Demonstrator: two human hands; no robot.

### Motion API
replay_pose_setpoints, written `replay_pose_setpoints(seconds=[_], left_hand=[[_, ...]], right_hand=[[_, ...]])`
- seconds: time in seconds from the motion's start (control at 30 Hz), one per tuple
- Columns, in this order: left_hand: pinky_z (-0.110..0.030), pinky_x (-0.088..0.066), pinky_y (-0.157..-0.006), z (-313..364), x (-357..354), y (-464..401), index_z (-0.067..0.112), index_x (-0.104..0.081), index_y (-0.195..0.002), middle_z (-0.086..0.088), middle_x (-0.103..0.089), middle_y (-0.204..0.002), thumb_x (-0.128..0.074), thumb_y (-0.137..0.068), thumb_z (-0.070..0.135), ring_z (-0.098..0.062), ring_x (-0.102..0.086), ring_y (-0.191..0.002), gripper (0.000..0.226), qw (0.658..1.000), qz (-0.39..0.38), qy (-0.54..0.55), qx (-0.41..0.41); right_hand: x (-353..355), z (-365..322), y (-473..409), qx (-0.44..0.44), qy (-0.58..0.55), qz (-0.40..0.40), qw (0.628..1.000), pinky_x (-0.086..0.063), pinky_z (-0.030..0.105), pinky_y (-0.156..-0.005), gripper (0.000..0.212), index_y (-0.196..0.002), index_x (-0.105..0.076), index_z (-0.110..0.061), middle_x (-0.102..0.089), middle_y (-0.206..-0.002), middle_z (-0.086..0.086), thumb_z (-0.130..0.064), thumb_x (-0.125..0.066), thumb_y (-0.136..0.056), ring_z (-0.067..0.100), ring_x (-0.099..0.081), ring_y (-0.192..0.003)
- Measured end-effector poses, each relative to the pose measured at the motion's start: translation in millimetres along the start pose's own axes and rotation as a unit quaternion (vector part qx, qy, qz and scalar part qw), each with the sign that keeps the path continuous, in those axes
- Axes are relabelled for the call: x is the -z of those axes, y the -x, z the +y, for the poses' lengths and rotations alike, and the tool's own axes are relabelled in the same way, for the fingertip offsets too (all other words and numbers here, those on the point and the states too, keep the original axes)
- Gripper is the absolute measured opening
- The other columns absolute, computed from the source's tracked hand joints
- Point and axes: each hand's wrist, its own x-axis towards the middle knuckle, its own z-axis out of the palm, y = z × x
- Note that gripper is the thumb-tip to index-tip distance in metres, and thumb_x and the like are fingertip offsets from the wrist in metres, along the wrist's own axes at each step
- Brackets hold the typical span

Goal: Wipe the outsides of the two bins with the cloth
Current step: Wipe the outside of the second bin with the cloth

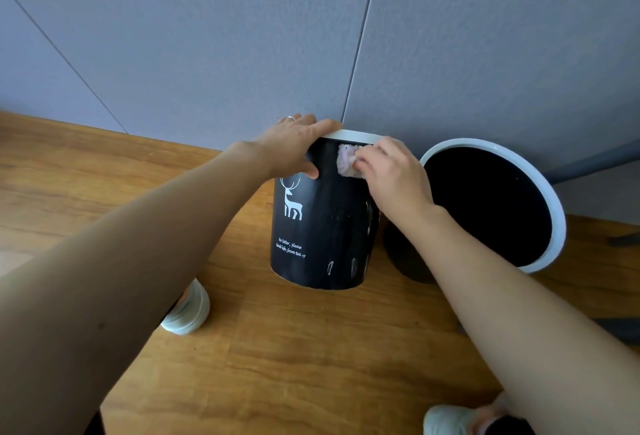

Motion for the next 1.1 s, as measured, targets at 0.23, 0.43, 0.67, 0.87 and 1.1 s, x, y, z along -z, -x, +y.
replay_pose_setpoints(seconds=[0.23, 0.43, 0.67, 0.87, 1.1], left_hand=[[-0.039, -0.034, -0.096, 1.9, 0.4, -0.4, 0.03, -0.033, -0.141, -0.009, -0.05, -0.12, -0.081, -0.073, 0.026, -0.031, -0.045, -0.112, 0.083, 1.0, -0.003, 0.005, 0.0], [-0.038, -0.033, -0.098, -0.6, -0.2, 0.2, 0.031, -0.033, -0.142, -0.009, -0.05, -0.121, -0.082, -0.073, 0.025, -0.031, -0.044, -0.113, 0.085, 1.0, -0.005, 0.013, 0.004], [-0.038, -0.033, -0.096, 0.0, -0.7, 0.2, 0.033, -0.032, -0.14, -0.008, -0.05, -0.119, -0.081, -0.072, 0.026, -0.03, -0.044, -0.112, 0.084, 1.0, -0.003, 0.017, 0.007], [-0.039, -0.033, -0.099, -0.2, 0.1, 0.9, 0.033, -0.033, -0.139, -0.008, -0.05, -0.118, -0.081, -0.073, 0.025, -0.03, -0.043, -0.111, 0.082, 1.0, -0.006, 0.025, 0.007], [-0.038, -0.032, -0.099, 0.6, 0.2, 1.5, 0.031, -0.034, -0.14, -0.009, -0.05, -0.119, -0.081, -0.073, 0.024, -0.031, -0.043, -0.113, 0.082, 1.0, -0.003, 0.027, 0.009]], right_hand=[[-17.6, -13.0, 89.9, 0.145, -0.017, -0.11, 0.983, -0.049, 0.029, -0.048, 0.005, -0.08, -0.068, -0.011, -0.056, -0.076, 0.005, -0.015, -0.071, -0.082, 0.019, -0.054, -0.066], [-23.1, -5.8, 85.4, 0.136, -0.016, -0.1, 0.985, -0.051, 0.027, -0.054, 0.012, -0.085, -0.068, -0.01, -0.057, -0.081, 0.004, -0.017, -0.059, -0.09, 0.018, -0.055, -0.071], [-28.5, -5.7, 86.8, 0.084, -0.027, -0.064, 0.994, -0.05, 0.026, -0.056, 0.007, -0.088, -0.066, -0.011, -0.055, -0.083, 0.003, -0.018, -0.063, -0.088, 0.017, -0.054, -0.074], [-41.8, -15.9, 151.8, 0.139, -0.018, -0.174, 0.975, -0.043, 0.024, -0.04, 0.017, -0.075, -0.061, -0.018, -0.052, -0.072, -0.004, -0.018, -0.078, -0.074, 0.01, -0.05, -0.061], [-34.2, -9.9, 101.2, 0.066, -0.016, -0.062, 0.996, -0.049, 0.022, -0.05, 0.004, -0.086, -0.065, -0.012, -0.058, -0.081, 0.002, -0.017, -0.066, -0.087, 0.013, -0.056, -0.07]])
